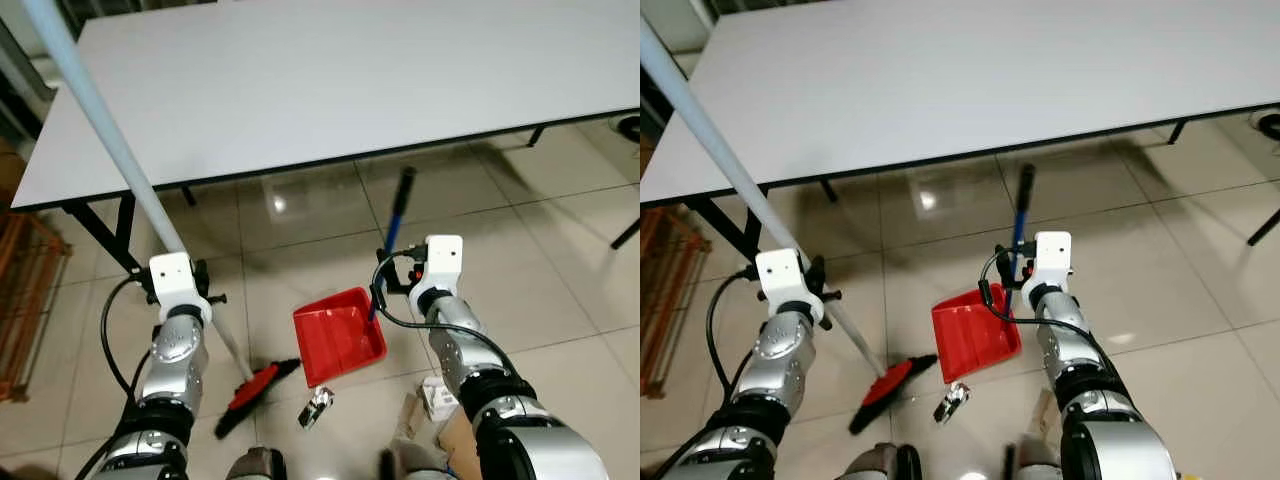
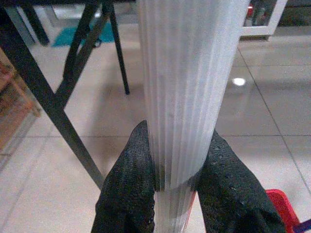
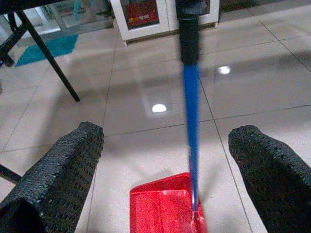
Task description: Sweep floor
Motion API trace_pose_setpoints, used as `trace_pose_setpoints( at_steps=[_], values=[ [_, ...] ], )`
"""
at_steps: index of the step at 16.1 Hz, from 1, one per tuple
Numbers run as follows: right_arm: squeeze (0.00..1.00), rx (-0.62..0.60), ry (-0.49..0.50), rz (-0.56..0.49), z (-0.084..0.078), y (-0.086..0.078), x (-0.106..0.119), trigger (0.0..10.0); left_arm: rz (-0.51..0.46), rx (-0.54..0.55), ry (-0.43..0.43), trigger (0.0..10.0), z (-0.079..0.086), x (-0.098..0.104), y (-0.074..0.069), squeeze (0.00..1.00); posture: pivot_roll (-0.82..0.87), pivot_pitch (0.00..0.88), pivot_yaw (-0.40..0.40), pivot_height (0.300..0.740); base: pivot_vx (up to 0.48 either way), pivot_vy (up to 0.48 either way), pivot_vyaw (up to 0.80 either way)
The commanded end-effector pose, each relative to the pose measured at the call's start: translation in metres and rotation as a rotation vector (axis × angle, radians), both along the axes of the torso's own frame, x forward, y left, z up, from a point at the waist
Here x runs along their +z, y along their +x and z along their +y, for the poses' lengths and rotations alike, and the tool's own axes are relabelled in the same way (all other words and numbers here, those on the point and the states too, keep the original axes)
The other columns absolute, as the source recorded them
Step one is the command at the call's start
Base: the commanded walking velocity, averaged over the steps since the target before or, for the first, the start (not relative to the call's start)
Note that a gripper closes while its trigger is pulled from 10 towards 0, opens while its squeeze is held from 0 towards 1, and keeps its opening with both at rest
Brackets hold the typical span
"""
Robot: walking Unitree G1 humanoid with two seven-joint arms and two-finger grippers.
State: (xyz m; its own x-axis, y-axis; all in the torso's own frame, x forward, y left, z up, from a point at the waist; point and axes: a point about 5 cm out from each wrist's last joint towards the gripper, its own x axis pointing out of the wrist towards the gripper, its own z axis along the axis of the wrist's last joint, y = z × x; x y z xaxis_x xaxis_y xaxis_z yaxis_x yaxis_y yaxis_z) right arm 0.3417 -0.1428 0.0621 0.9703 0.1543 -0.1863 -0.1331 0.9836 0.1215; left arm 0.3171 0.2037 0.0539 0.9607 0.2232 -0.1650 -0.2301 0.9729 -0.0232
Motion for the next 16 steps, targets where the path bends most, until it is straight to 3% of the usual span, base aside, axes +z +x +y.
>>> trace_pose_setpoints(
  at_steps=[1,3,11,16],
  values=[
    [0.00,-0.013,-0.010,0.018,-0.0076,-0.0038,-0.0053,10.0,-0.009,0.003,0.004,10.0,-0.0007,-0.0002,-0.0005,0.00,-0.21,0.119,0.102,0.740,0.000,-0.416,0.00],
    [0.00,-0.013,-0.010,0.021,-0.0076,-0.0045,-0.0063,10.0,-0.011,0.008,0.003,10.0,0.0002,-0.0004,-0.0007,0.00,-0.21,0.121,0.102,0.740,0.000,-0.397,0.00],
    [0.00,-0.015,-0.014,0.023,-0.0104,-0.0061,-0.0077,10.0,-0.023,0.005,-0.042,10.0,0.0018,-0.0018,-0.0022,0.00,-0.22,0.130,0.098,0.740,0.000,0.000,0.00],
    [0.00,-0.015,-0.014,0.025,-0.0103,-0.0063,-0.0081,10.0,-0.016,0.021,-0.038,10.0,0.0064,-0.0022,-0.0026,0.00,-0.22,0.131,0.098,0.740,0.279,0.000,0.00]
  ],
)
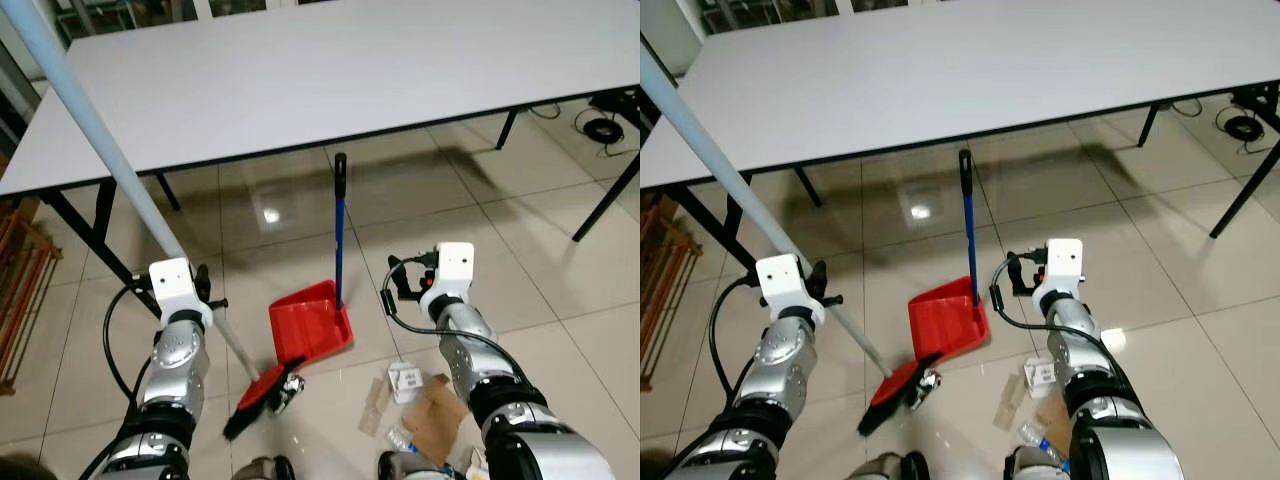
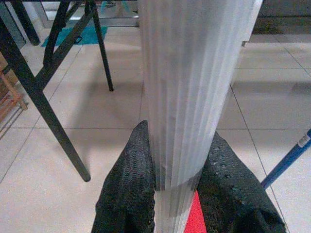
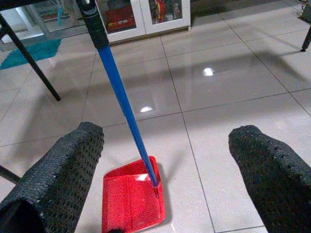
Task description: Sweep floor
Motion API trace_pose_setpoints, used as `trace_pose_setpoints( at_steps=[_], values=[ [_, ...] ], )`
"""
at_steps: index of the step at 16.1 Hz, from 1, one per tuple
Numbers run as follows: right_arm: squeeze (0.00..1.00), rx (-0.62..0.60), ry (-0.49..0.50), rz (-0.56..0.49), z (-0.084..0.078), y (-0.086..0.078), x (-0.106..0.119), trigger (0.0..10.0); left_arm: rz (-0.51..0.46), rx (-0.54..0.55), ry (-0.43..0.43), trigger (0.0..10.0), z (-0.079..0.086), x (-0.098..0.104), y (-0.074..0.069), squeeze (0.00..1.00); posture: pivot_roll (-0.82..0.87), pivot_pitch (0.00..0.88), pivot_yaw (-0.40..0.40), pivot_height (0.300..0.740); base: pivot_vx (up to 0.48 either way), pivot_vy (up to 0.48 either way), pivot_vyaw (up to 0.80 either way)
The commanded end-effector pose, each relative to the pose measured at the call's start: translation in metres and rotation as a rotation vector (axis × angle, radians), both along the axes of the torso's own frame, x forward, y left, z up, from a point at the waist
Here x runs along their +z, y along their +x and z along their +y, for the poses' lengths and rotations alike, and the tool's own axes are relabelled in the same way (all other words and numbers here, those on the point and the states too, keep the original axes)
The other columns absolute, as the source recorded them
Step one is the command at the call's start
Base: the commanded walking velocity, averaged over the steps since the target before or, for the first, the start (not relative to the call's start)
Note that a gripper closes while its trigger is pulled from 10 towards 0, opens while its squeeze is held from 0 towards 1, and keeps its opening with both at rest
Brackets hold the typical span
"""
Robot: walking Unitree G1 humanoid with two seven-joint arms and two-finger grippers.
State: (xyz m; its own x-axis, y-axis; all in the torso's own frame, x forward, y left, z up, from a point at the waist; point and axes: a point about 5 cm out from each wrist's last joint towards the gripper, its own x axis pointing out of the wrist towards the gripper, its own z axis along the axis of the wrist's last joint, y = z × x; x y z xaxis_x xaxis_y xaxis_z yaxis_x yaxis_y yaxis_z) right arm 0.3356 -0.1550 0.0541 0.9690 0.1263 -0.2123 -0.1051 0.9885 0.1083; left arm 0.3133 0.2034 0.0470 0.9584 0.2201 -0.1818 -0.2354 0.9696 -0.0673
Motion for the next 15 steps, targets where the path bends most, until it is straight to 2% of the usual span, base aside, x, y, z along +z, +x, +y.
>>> trace_pose_setpoints(
  at_steps=[1,7,15],
  values=[
    [0.00,0.010,0.003,0.000,0.0023,-0.0001,0.0001,10.0,-0.022,0.015,0.008,10.0,0.0068,0.0045,0.0011,0.00,-0.22,0.133,0.098,0.740,0.296,0.000,0.00],
    [0.00,0.007,0.009,-0.001,0.0030,0.0004,0.0004,10.0,-0.019,0.007,0.010,10.0,0.0071,0.0040,0.0009,0.00,-0.22,0.136,0.103,0.740,0.346,0.000,0.00],
    [0.00,0.002,0.019,0.001,0.0040,-0.0015,-0.0017,10.0,-0.024,-0.002,0.014,10.0,0.0069,0.0047,0.0008,0.00,-0.21,0.136,0.114,0.740,0.436,0.000,0.00]
  ],
)
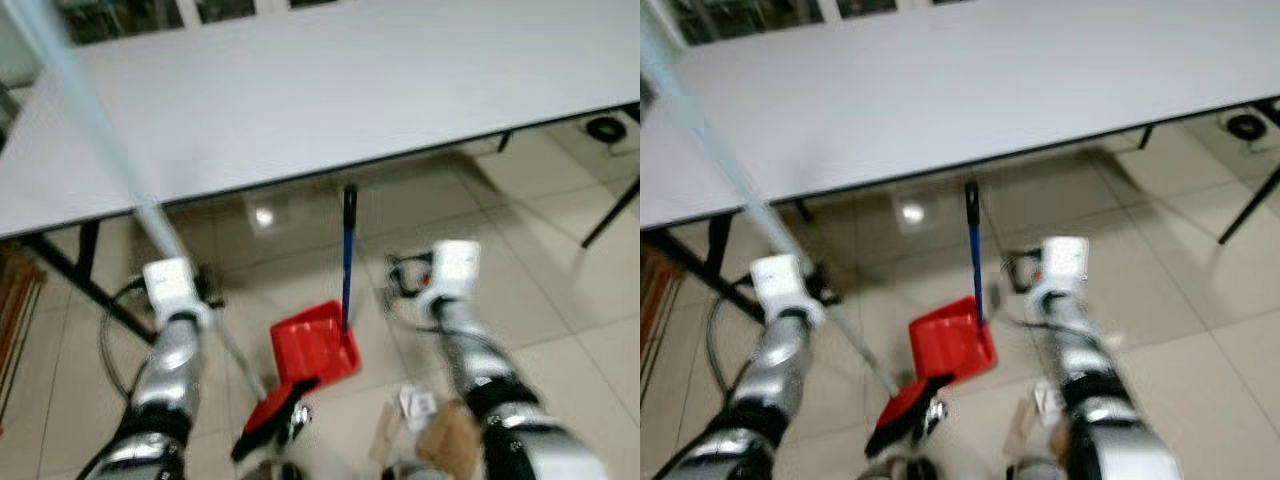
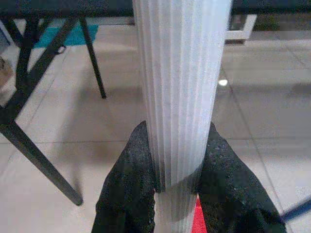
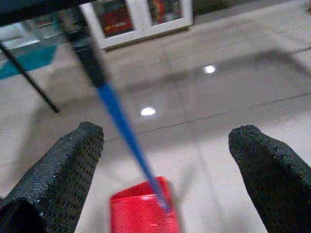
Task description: Sweep floor
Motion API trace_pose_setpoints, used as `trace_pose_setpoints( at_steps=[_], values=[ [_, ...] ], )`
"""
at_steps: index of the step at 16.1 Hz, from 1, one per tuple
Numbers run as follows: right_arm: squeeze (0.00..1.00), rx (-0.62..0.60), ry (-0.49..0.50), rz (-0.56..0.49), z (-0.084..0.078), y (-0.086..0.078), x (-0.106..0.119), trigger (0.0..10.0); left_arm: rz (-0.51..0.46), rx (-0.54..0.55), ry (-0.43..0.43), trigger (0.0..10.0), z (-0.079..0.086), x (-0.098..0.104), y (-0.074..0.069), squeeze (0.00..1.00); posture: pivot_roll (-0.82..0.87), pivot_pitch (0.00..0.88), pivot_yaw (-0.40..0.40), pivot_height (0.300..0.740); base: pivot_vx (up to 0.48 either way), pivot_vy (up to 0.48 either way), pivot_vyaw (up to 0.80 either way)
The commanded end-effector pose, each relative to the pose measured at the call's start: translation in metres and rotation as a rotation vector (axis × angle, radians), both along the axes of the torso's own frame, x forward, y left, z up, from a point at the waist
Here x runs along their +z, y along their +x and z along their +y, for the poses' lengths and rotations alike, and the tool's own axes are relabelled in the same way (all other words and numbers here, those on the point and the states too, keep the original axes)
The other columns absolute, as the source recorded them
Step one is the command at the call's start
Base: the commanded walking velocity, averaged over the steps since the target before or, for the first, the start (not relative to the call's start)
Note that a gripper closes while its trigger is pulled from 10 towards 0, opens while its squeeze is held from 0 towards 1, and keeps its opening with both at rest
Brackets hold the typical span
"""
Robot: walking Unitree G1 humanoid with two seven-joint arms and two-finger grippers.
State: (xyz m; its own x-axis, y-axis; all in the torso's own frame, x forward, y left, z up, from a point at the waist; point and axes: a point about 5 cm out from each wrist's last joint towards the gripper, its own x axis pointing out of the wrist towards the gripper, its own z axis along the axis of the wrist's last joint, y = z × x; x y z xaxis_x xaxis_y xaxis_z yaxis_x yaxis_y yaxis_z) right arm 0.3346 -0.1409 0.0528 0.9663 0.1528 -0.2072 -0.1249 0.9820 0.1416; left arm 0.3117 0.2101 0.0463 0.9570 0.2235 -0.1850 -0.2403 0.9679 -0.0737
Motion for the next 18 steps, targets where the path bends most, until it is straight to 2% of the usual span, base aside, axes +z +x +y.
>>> trace_pose_setpoints(
  at_steps=[1,2,9,18],
  values=[
    [0.00,-0.019,-0.014,0.002,-0.010,-0.001,-0.001,10.0,-0.025,-0.008,0.023,10.0,0.000,0.005,0.002,0.00,-0.21,0.136,0.115,0.740,0.439,0.000,0.00],
    [0.00,-0.019,-0.014,0.002,-0.010,-0.001,-0.001,10.0,-0.025,-0.008,0.024,10.0,0.000,0.005,0.002,0.00,-0.21,0.136,0.115,0.740,0.439,0.000,0.00],
    [0.00,-0.012,-0.002,0.008,-0.007,0.000,0.000,10.0,-0.022,-0.008,0.036,10.0,0.003,0.006,0.002,0.00,-0.19,0.143,0.123,0.740,0.000,0.000,0.00],
    [0.00,-0.010,0.044,0.028,0.001,-0.002,-0.005,10.0,-0.020,-0.002,0.081,10.0,0.020,0.008,-0.009,0.00,-0.14,0.184,0.151,0.740,0.000,0.000,0.00]
  ],
)
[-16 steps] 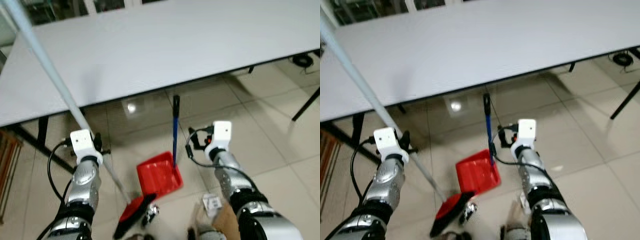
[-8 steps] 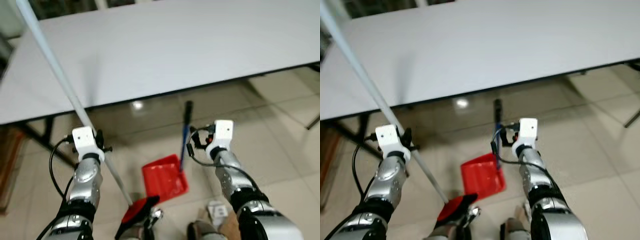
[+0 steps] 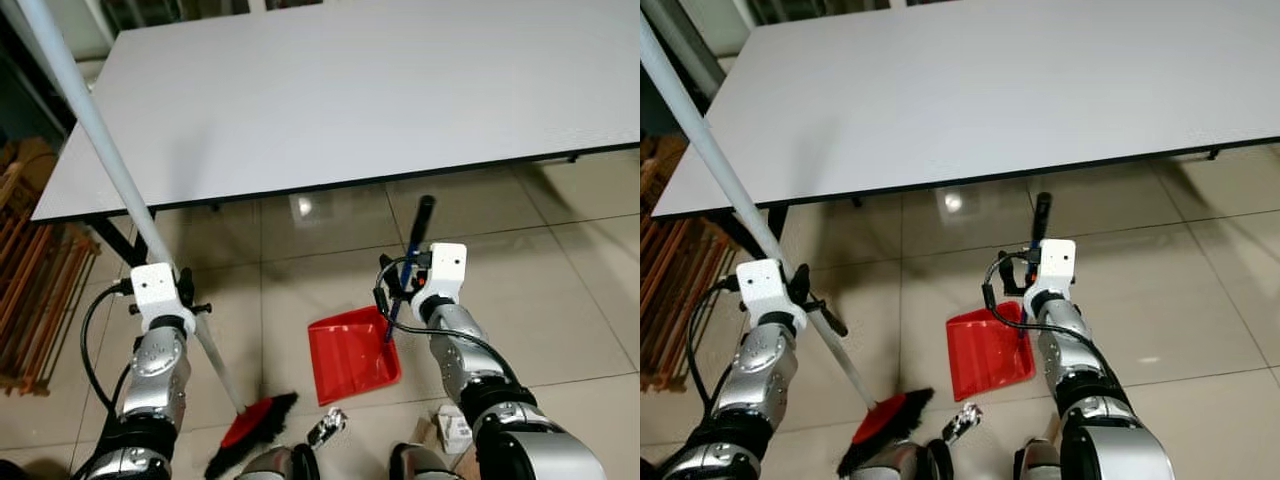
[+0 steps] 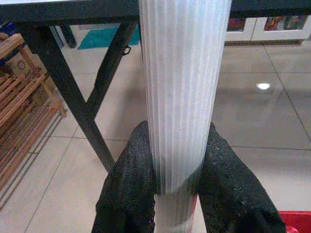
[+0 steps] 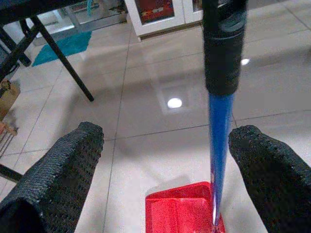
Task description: Sweep floor
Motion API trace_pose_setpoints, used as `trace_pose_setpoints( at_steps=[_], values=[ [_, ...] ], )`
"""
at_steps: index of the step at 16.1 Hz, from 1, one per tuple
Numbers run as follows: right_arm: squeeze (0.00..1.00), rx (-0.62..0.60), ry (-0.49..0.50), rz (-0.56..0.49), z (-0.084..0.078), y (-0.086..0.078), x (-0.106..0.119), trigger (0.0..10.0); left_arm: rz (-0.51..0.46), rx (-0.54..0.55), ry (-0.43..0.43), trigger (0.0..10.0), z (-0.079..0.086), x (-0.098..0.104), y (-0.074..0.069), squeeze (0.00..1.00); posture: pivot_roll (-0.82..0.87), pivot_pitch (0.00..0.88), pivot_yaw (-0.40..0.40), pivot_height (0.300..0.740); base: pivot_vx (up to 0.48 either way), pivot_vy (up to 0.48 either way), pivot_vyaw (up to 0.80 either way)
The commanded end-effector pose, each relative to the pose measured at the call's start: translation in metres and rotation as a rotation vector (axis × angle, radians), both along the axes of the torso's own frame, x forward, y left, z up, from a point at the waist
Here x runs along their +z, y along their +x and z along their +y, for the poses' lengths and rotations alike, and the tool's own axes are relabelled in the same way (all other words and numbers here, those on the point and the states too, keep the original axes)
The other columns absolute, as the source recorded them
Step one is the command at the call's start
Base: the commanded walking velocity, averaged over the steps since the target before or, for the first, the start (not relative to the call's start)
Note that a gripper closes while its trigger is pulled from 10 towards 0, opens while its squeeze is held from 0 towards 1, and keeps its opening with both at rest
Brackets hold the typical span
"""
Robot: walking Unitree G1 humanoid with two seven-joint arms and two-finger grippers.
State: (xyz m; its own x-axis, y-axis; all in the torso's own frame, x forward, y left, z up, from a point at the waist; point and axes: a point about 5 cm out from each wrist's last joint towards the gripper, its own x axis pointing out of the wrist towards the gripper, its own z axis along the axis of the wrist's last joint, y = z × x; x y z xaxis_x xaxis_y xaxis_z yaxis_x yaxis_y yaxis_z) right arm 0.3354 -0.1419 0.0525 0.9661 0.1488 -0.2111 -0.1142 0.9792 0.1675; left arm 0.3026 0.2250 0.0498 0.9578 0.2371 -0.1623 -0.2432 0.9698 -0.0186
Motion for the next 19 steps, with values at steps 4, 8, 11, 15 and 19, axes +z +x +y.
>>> trace_pose_setpoints(
  at_steps=[4,8,11,15,19],
  values=[
    [0.00,-0.007,0.023,0.025,0.003,-0.004,-0.006,10.0,-0.001,-0.008,0.030,10.0,0.007,0.004,-0.003,0.00,-0.13,0.197,0.159,0.740,0.000,0.000,0.00],
    [0.00,-0.021,0.030,0.023,0.004,-0.005,-0.007,10.0,0.008,-0.017,0.041,10.0,0.008,0.005,-0.003,0.00,-0.12,0.200,0.173,0.740,0.000,0.000,0.00],
    [0.00,-0.043,0.026,0.029,0.003,-0.005,-0.008,10.0,0.009,-0.021,0.053,10.0,0.009,0.006,-0.004,0.00,-0.12,0.205,0.181,0.740,0.000,0.000,0.00],
    [0.00,-0.073,0.035,0.004,0.006,0.007,0.005,10.0,0.009,-0.024,0.071,10.0,0.013,0.008,-0.009,0.00,-0.08,0.225,0.208,0.740,0.000,0.000,0.00],
    [0.00,-0.147,0.040,-0.026,-0.005,0.017,0.018,10.0,0.011,-0.038,0.092,10.0,0.023,0.014,-0.012,0.00,-0.04,0.237,0.254,0.740,0.000,0.000,0.00]
  ],
)
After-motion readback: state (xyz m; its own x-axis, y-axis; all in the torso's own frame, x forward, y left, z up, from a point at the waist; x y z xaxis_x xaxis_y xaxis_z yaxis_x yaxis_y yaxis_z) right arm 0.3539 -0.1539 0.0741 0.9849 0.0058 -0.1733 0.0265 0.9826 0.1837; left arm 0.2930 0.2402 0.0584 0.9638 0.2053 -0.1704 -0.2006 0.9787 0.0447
